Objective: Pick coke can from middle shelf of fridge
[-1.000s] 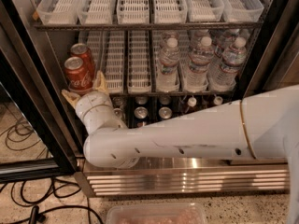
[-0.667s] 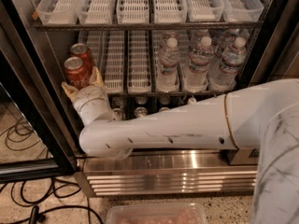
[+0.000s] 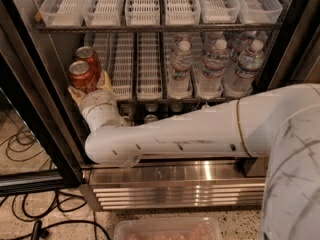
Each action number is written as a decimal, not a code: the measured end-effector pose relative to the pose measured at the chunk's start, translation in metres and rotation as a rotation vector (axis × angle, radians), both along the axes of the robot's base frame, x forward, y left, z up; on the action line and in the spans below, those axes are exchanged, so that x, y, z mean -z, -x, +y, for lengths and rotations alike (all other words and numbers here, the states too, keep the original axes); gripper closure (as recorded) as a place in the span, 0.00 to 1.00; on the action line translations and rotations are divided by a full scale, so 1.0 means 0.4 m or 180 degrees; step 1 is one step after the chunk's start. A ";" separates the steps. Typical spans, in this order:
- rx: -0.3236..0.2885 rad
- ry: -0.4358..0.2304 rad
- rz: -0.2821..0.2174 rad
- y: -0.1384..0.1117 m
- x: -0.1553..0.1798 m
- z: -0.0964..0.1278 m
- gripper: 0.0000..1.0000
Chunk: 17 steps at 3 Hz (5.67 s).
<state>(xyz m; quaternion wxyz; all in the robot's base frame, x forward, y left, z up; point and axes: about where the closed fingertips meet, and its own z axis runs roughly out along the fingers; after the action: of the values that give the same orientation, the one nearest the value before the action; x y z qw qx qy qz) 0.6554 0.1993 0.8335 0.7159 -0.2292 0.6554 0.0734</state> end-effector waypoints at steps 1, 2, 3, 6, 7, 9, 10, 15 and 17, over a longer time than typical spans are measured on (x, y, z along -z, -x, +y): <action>0.0017 -0.0010 -0.0004 -0.009 -0.002 -0.003 0.43; 0.0020 -0.0025 0.0000 -0.019 -0.004 -0.004 0.44; 0.0006 -0.0039 0.0006 -0.025 -0.006 -0.004 0.63; 0.0006 -0.0039 0.0006 -0.025 -0.006 -0.004 1.00; -0.0041 -0.0037 0.0016 -0.021 -0.018 -0.002 1.00; -0.0143 -0.0100 0.0015 -0.018 -0.070 -0.001 1.00; -0.0253 0.0020 0.0062 -0.023 -0.106 0.005 1.00; -0.0512 0.0099 0.0454 0.007 -0.258 -0.173 1.00; -0.0609 0.0103 0.0451 0.044 -0.259 -0.164 1.00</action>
Offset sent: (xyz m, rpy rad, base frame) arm 0.0135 -0.0031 -0.0003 0.0132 0.0061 -0.0077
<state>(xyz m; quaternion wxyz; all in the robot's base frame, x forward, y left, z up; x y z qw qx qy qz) 0.6380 0.1336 0.9371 0.6538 -0.2964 0.6805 0.1468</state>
